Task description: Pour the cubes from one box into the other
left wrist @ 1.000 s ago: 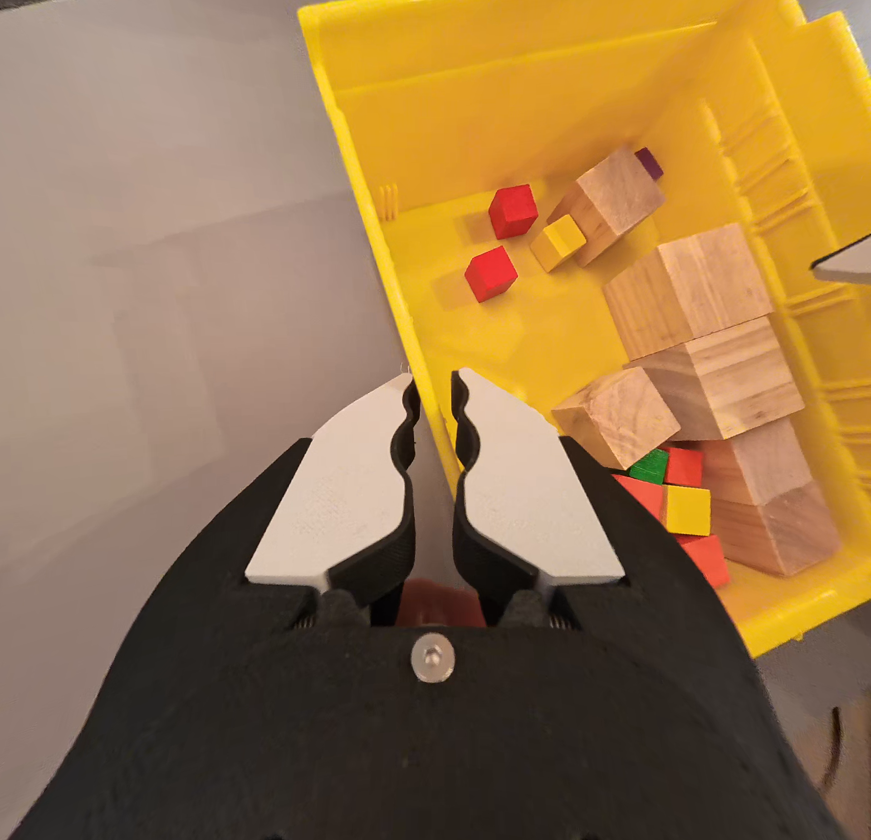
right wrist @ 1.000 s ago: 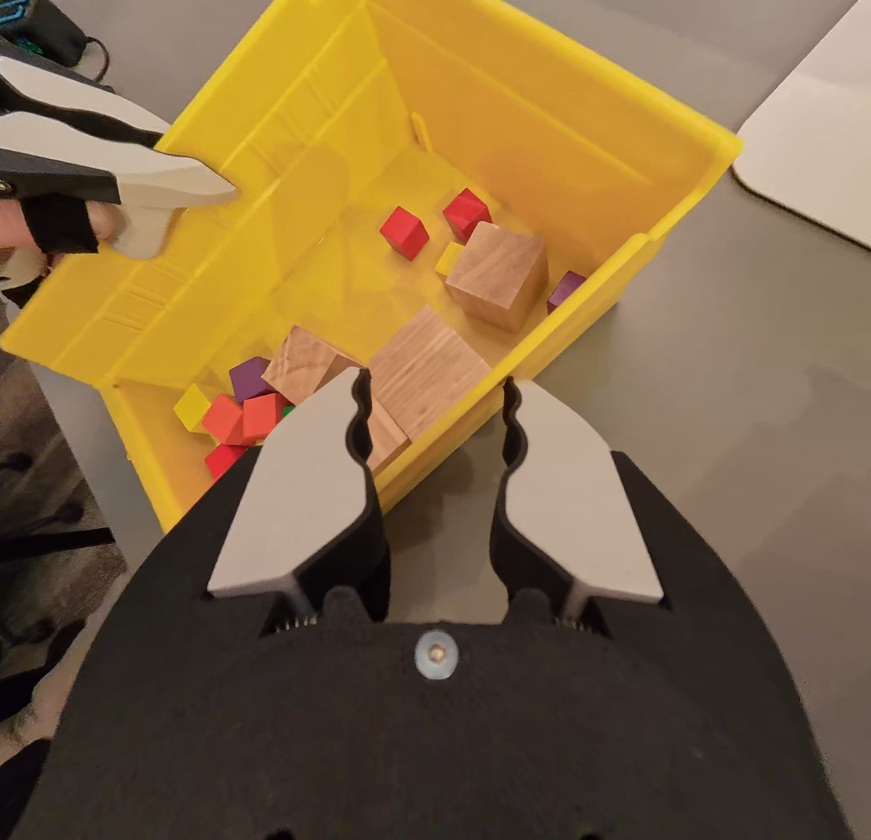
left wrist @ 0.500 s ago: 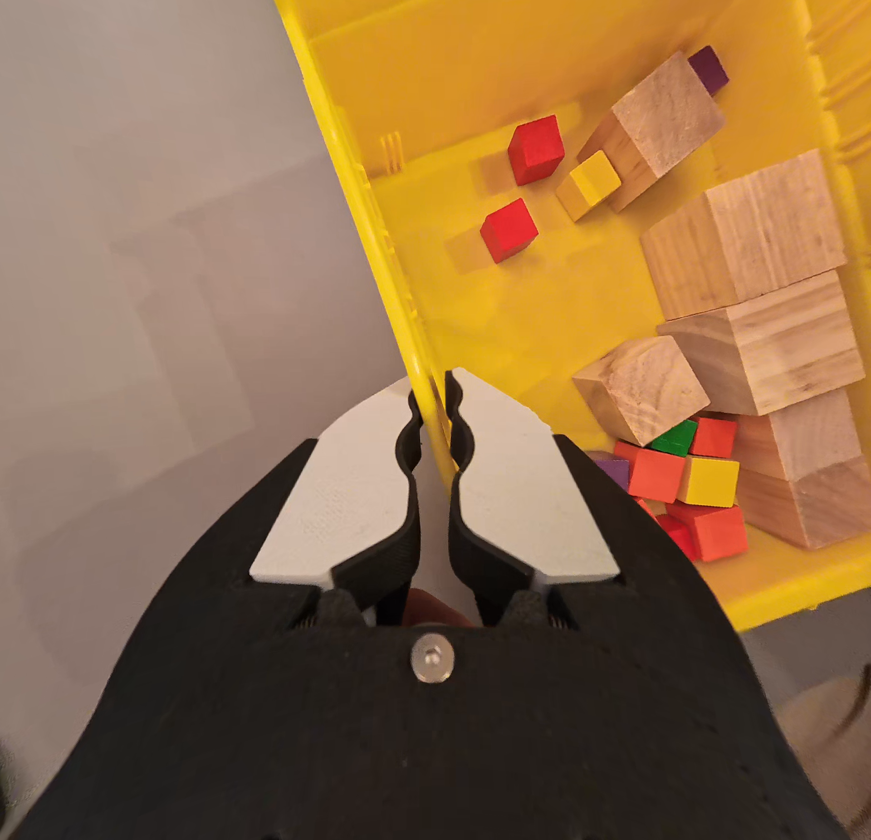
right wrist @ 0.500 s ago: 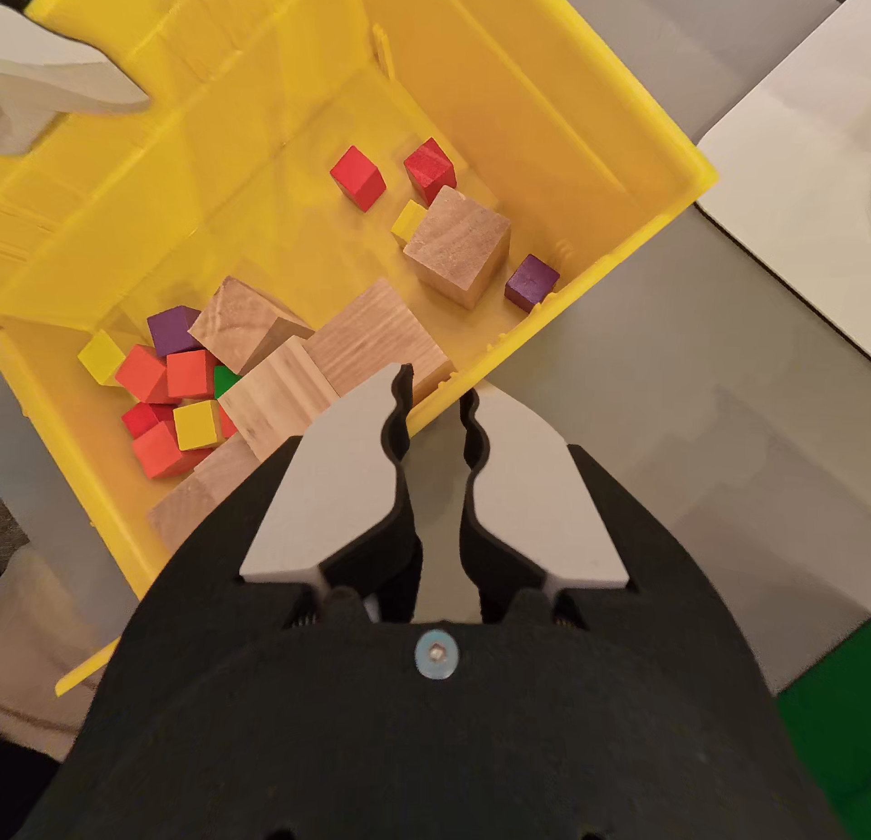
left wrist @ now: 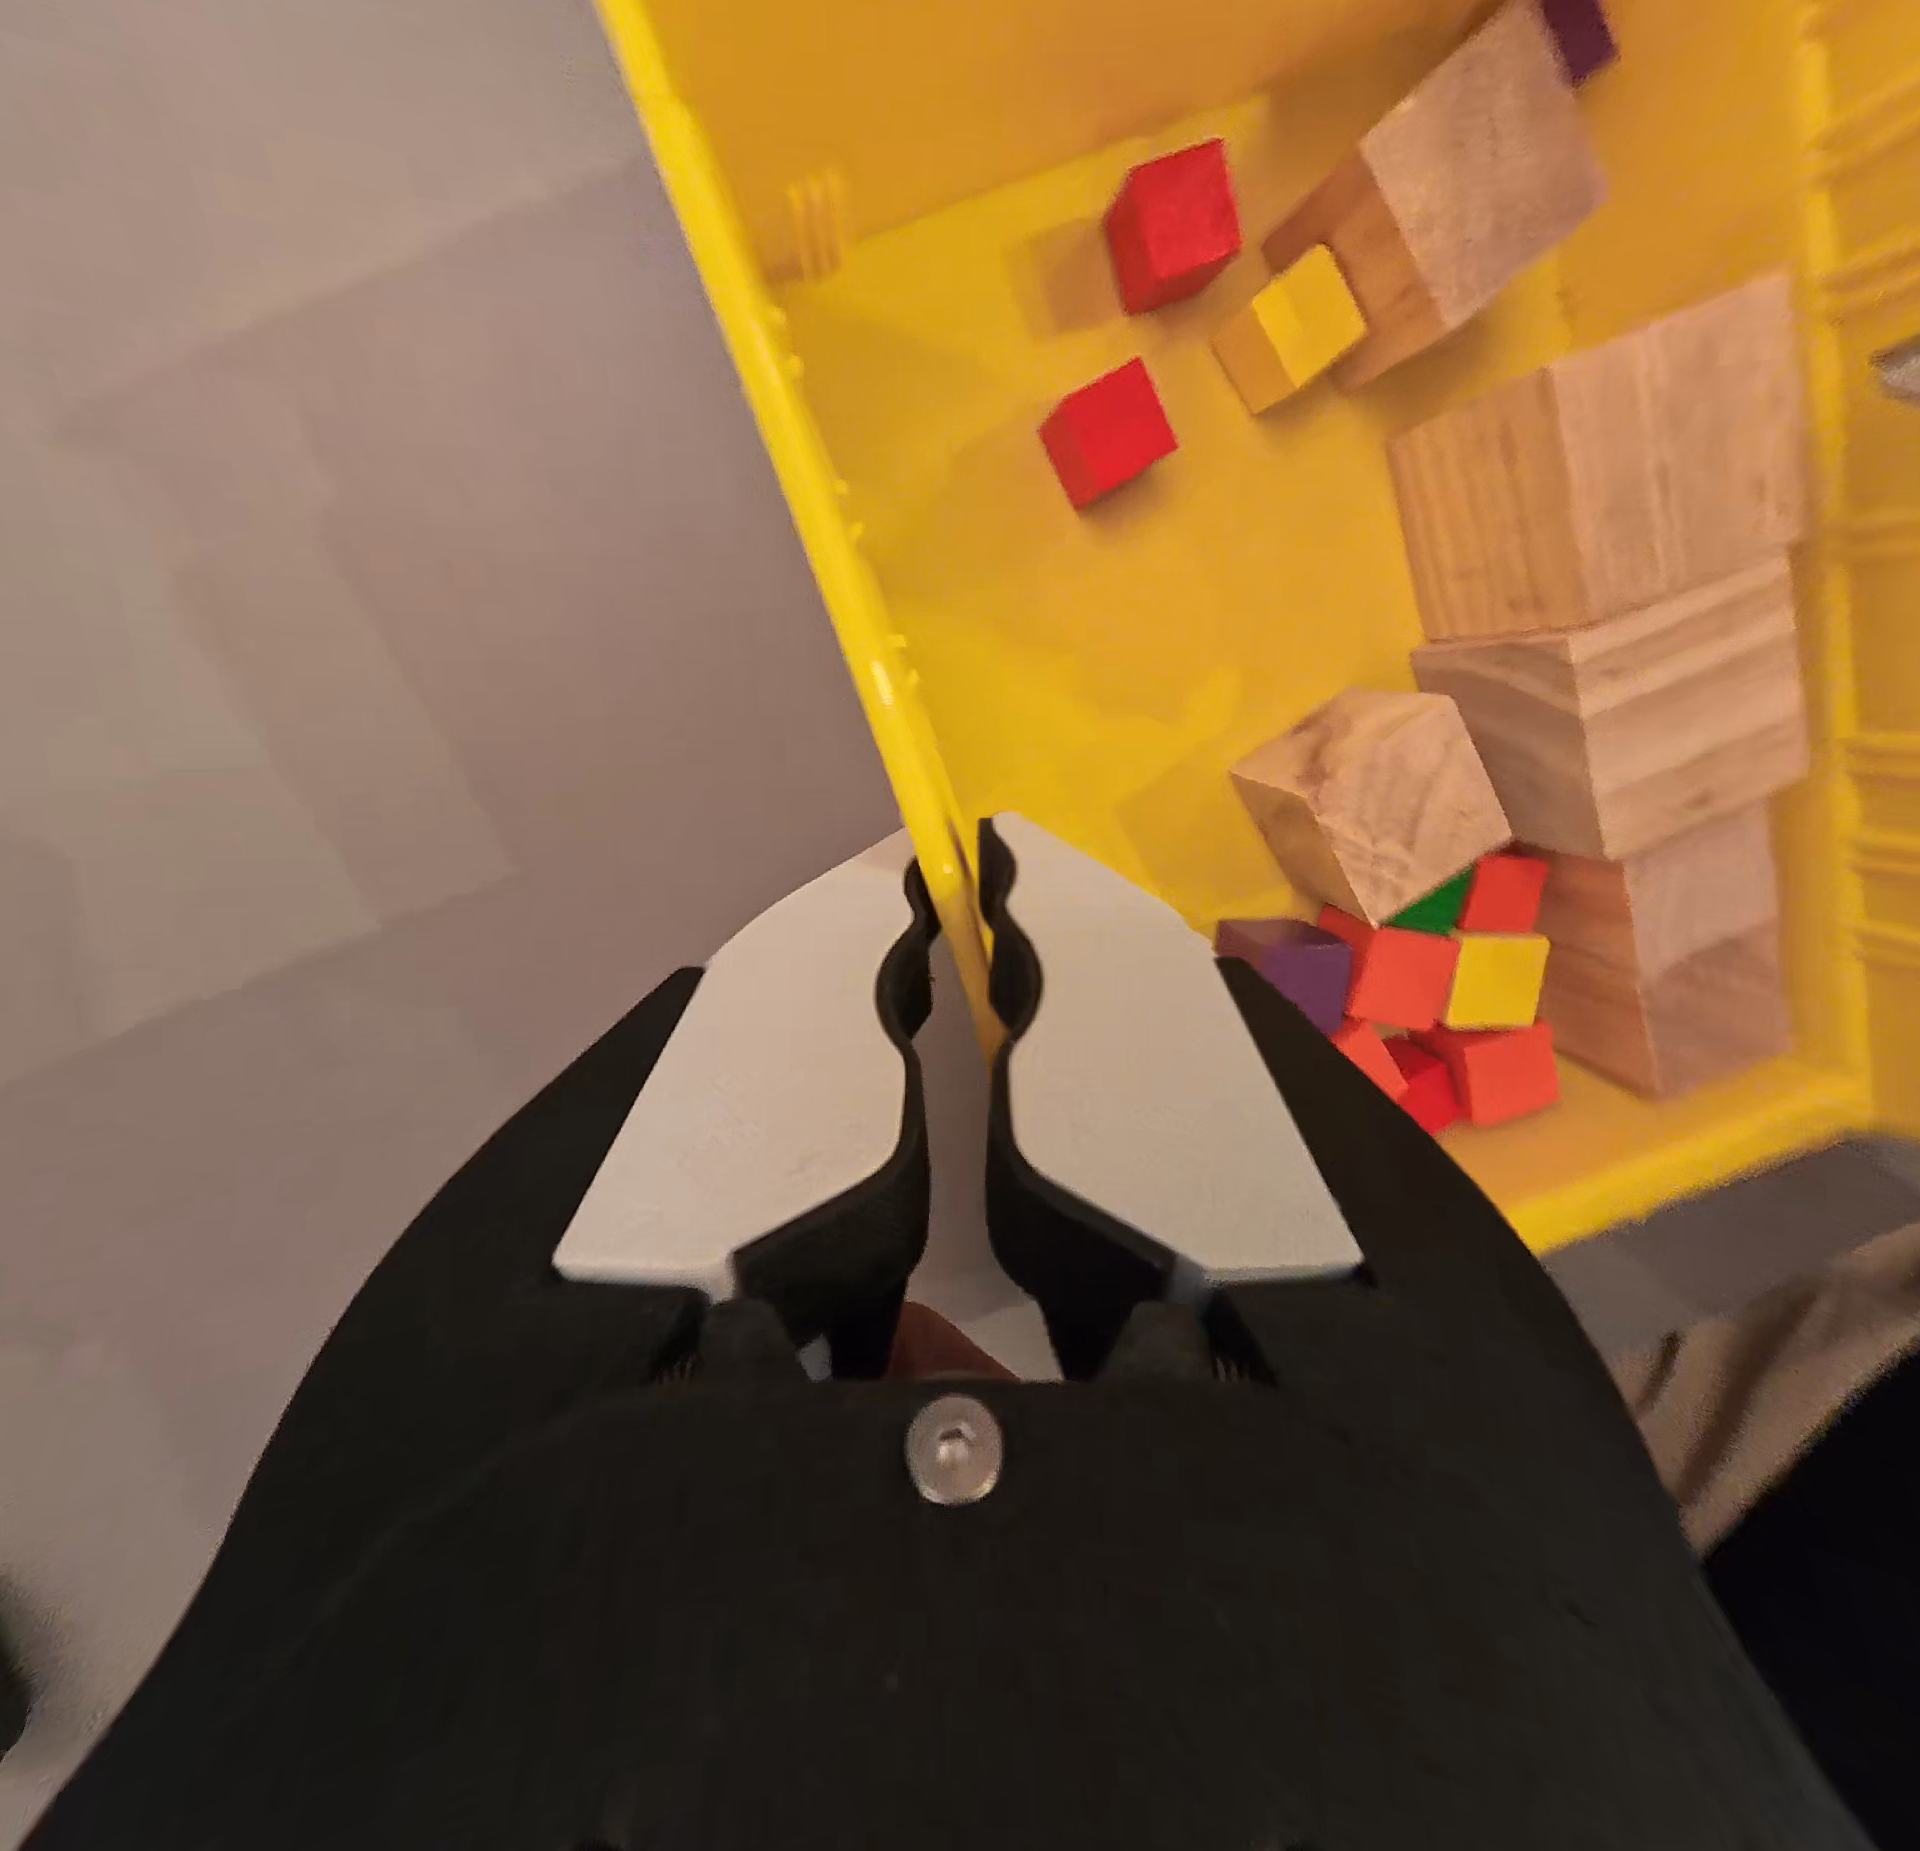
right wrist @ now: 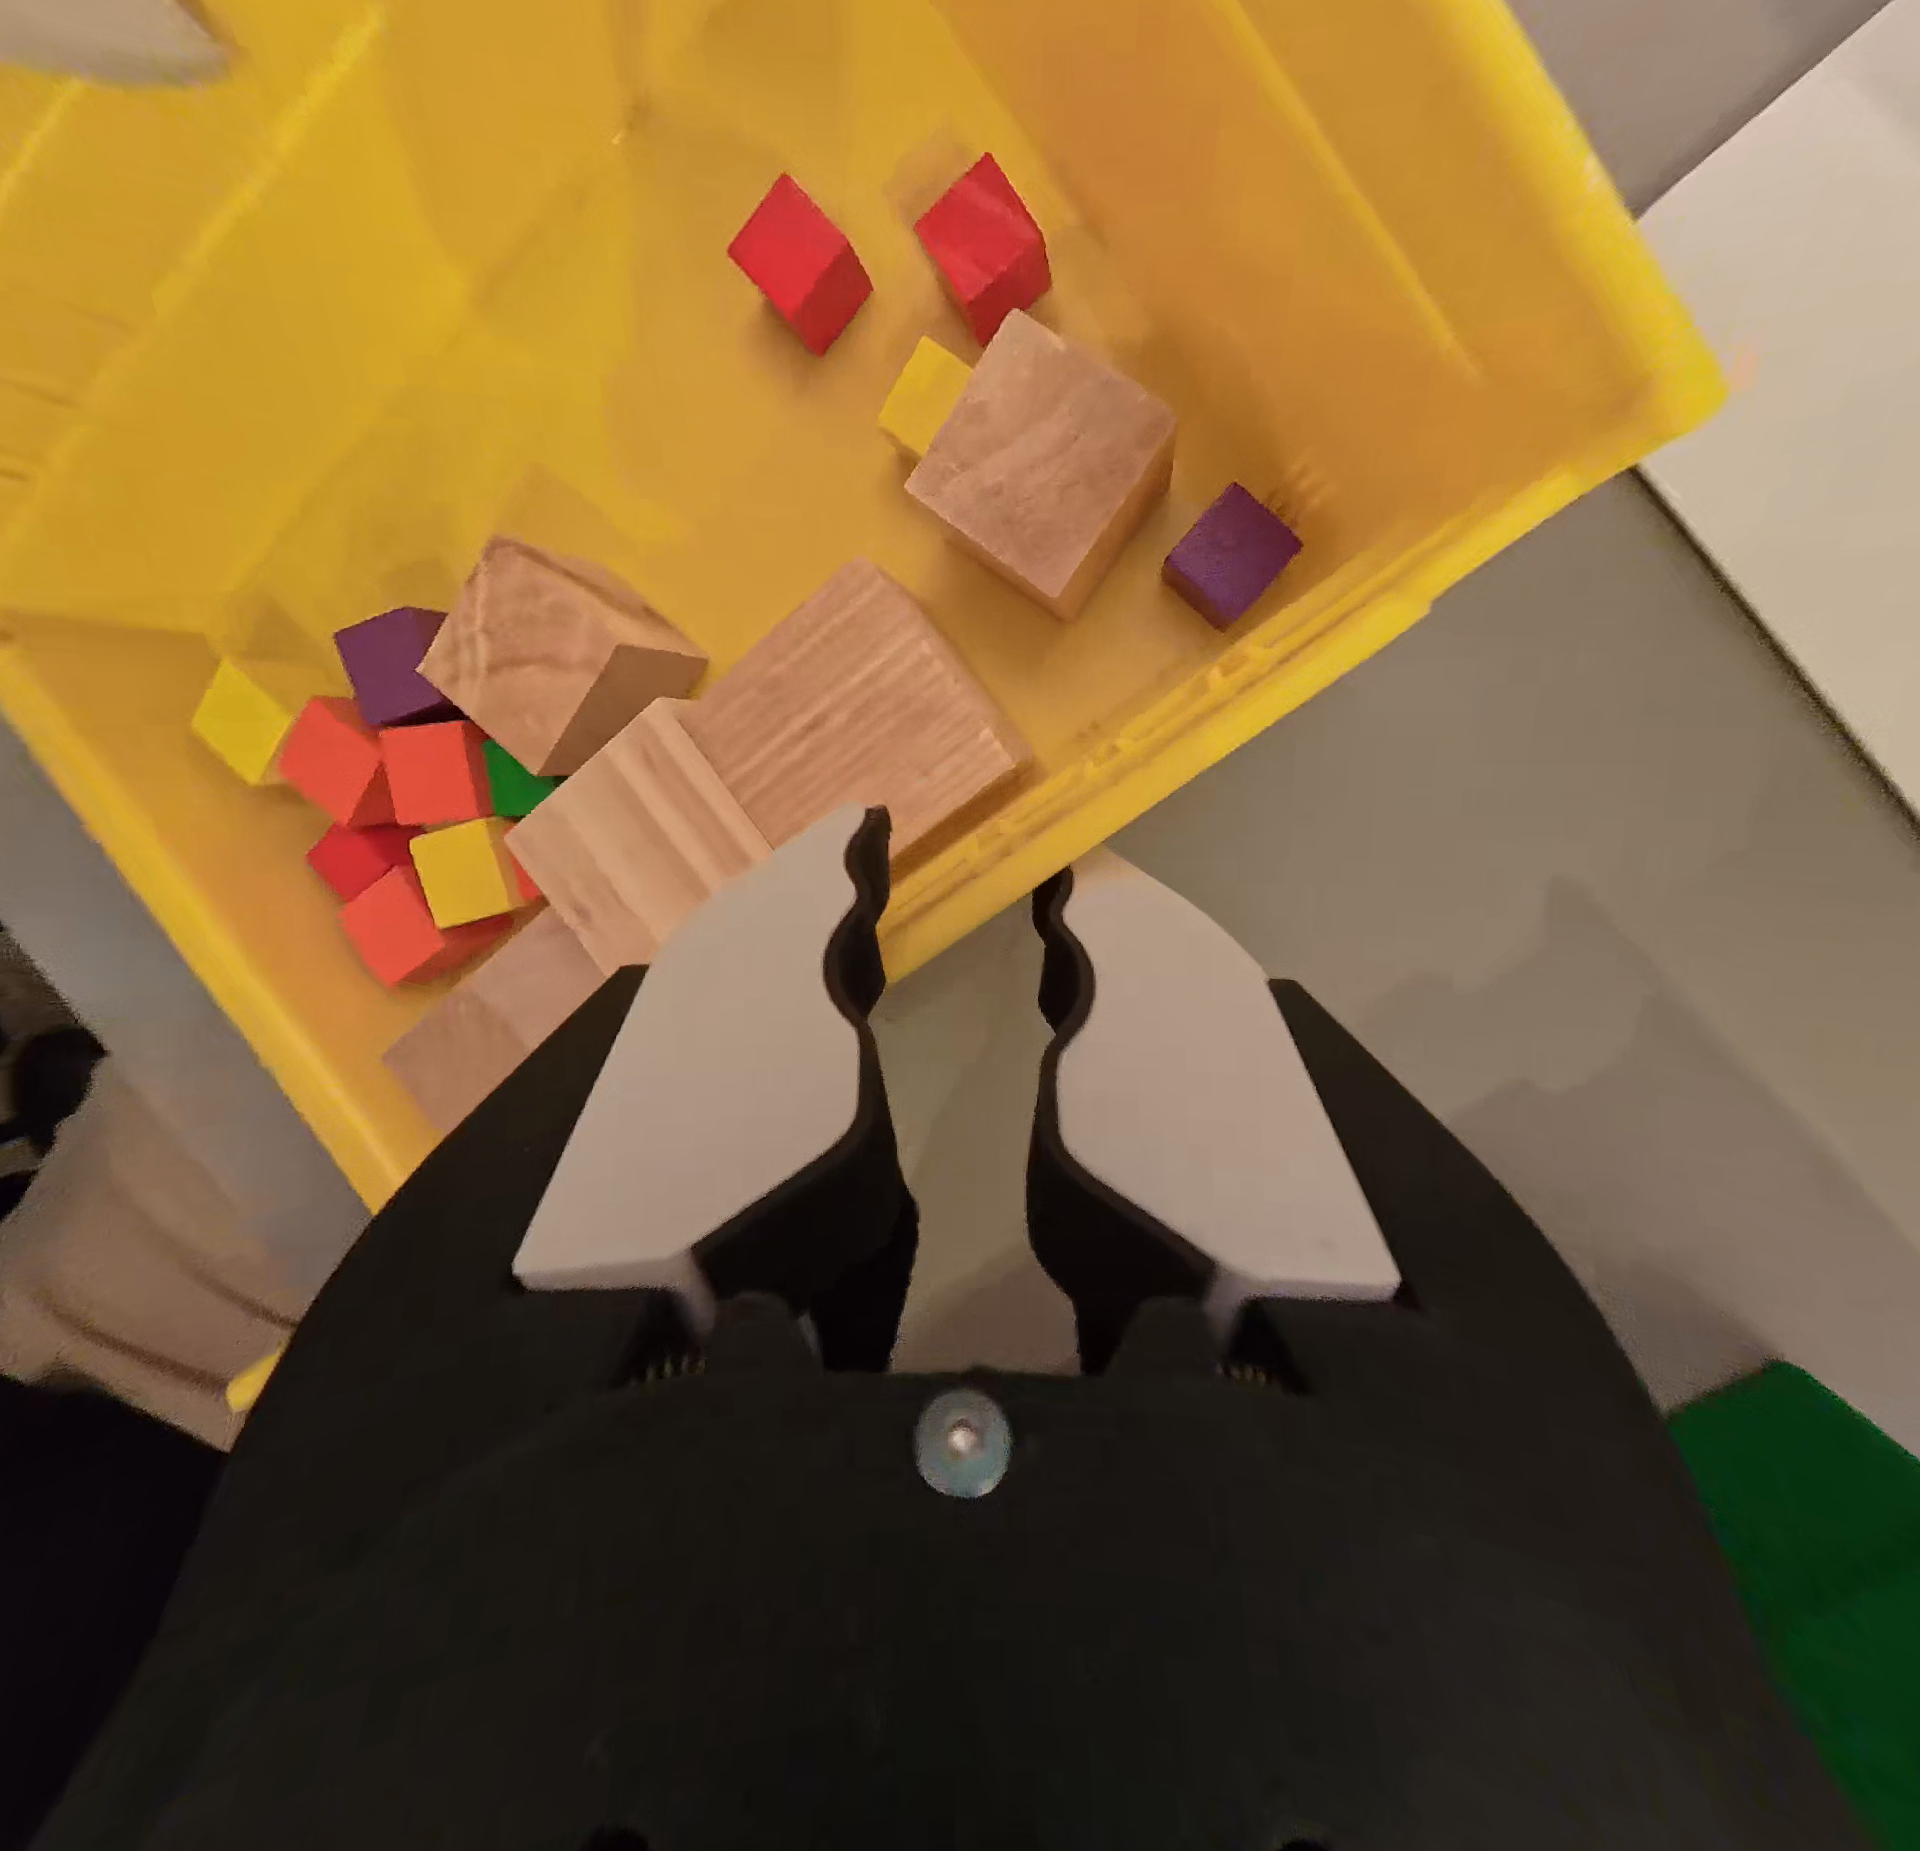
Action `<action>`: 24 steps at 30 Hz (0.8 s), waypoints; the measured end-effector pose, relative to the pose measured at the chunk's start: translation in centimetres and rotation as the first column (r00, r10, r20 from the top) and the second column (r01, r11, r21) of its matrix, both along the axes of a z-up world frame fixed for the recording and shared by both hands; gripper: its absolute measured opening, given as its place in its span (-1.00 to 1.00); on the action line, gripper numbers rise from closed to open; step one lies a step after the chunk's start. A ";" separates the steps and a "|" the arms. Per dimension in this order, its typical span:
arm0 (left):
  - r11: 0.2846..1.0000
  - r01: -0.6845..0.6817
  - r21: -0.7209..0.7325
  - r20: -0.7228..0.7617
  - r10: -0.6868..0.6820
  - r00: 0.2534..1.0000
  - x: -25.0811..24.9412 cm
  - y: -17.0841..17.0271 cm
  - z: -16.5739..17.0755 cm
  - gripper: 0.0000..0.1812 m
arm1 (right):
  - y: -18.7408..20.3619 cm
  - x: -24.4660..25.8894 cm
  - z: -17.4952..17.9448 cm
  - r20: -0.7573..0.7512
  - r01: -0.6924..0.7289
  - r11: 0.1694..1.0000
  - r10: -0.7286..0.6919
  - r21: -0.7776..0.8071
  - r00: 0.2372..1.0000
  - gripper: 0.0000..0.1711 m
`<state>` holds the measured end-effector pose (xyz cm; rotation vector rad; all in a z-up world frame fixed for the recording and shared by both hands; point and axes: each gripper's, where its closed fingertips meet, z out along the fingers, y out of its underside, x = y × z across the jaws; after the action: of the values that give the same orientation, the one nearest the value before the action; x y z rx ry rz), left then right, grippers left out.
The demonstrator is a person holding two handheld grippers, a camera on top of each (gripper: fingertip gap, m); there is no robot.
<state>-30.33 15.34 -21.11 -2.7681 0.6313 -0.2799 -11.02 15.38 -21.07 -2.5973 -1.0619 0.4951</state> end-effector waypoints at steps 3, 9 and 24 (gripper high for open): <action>1.000 0.008 0.016 -0.042 -0.007 0.999 -0.1 0.2 0.1 -0.97 | 0.0 0.2 0.0 -0.023 0.024 0.999 -0.024 0.032 0.999 -0.82; 0.998 -0.014 0.055 -0.030 0.015 0.999 0.9 -0.4 0.6 -0.97 | 0.6 1.2 0.1 -0.044 0.077 0.993 -0.073 0.086 0.996 -0.89; 0.983 -0.126 0.134 0.166 0.103 0.981 4.0 -4.2 1.7 -0.47 | -1.2 3.9 3.8 -0.114 0.084 0.987 -0.069 0.138 0.991 -0.46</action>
<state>-26.30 11.14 -19.42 -2.5996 0.4328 -0.4075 -7.11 14.22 -17.23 -2.4460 -0.9229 0.5171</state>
